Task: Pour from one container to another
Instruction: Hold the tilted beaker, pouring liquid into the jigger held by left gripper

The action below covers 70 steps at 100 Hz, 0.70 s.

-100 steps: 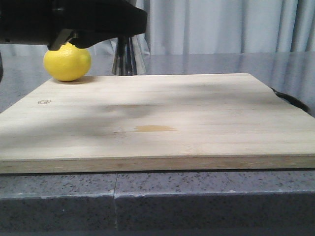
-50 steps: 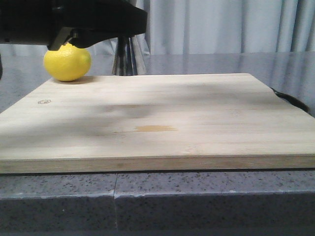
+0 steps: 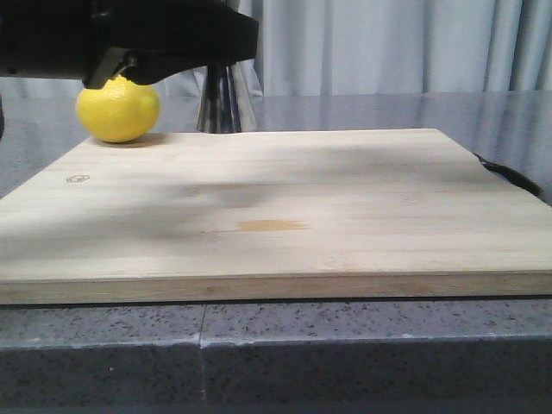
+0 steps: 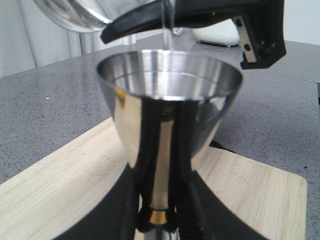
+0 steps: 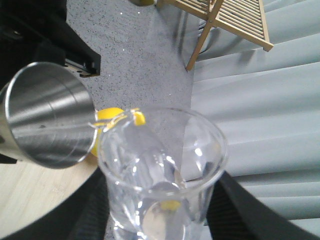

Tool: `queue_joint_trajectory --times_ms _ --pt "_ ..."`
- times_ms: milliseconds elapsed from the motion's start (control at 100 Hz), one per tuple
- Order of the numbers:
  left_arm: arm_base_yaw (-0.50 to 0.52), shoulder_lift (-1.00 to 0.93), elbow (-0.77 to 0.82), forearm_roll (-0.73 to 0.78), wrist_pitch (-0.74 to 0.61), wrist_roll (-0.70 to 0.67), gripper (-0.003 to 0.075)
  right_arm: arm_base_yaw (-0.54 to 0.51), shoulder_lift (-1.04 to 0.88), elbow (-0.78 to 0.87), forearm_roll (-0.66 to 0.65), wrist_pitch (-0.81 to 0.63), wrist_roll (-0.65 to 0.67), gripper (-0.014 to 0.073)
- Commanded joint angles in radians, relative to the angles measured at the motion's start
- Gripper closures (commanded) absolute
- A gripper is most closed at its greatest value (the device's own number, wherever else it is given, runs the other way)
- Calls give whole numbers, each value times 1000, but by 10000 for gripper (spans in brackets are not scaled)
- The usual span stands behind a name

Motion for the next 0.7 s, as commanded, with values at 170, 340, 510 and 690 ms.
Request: queue_joint_trajectory --times_ms 170,340,510,690 --pt "2 -35 -30 -37 -67 -10 739 3 -45 -35 53 -15 -54 368" --pt "2 -35 -30 -37 -67 -10 739 3 -45 -35 53 -15 -65 368" --pt "2 -35 -30 -37 -67 -10 739 3 -45 -35 53 -18 -91 368" --pt "2 -35 -30 -37 -67 -10 739 3 -45 -35 53 -32 -110 368"
